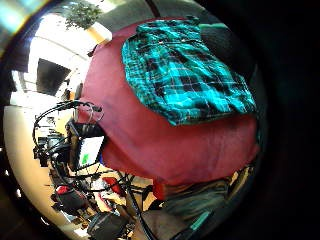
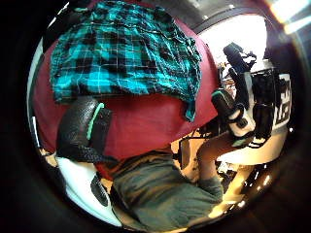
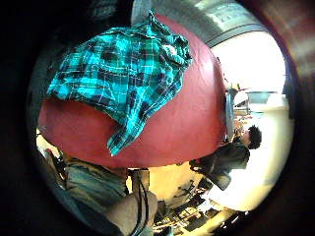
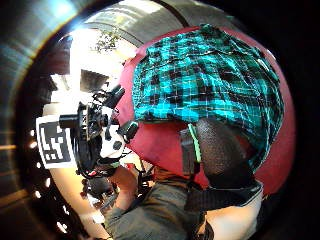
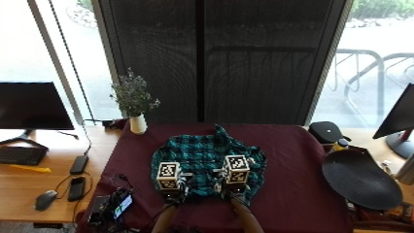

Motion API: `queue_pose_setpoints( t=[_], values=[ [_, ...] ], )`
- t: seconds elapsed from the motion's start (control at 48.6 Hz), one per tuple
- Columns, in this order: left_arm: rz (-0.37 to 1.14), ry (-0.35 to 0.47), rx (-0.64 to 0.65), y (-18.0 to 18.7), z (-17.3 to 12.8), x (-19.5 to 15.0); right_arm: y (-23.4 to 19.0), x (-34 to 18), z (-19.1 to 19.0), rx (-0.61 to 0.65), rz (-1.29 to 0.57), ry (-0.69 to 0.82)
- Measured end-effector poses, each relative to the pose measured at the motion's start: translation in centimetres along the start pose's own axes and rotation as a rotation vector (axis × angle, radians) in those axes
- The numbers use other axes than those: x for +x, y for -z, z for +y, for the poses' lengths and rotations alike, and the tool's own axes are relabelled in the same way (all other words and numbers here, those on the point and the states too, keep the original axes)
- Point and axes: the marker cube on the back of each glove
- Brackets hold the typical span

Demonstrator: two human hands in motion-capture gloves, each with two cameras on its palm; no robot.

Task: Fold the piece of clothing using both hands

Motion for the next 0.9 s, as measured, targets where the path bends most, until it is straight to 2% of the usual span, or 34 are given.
queue_pose_setpoints(
  t=[0.185, 0.288, 0.432, 0.699, 0.904],
  values=[
    [0.001, 0.006, -0.014, 0.2, 0.3, 0.0, 0.2, -0.1, 0.3, 0.049, -0.039, -0.006],
    [0.022, -0.019, -0.008, -1.2, -0.9, 0.0, 0.7, 0.1, 0.2, 0.068, -0.019, -0.022],
    [0.004, -0.005, -0.027, -0.1, 0.0, 0.1, 0.7, 0.4, 0.3, 0.053, -0.024, -0.028],
    [0.01, -0.002, -0.009, 0.4, 0.0, -0.5, 0.5, 0.5, 0.4, -0.003, 0.014, -0.011],
    [0.03, 0.005, 0.014, 0.9, -0.2, -1.2, 0.7, 3.2, 0.4, -0.037, 0.062, -0.043]
  ],
)
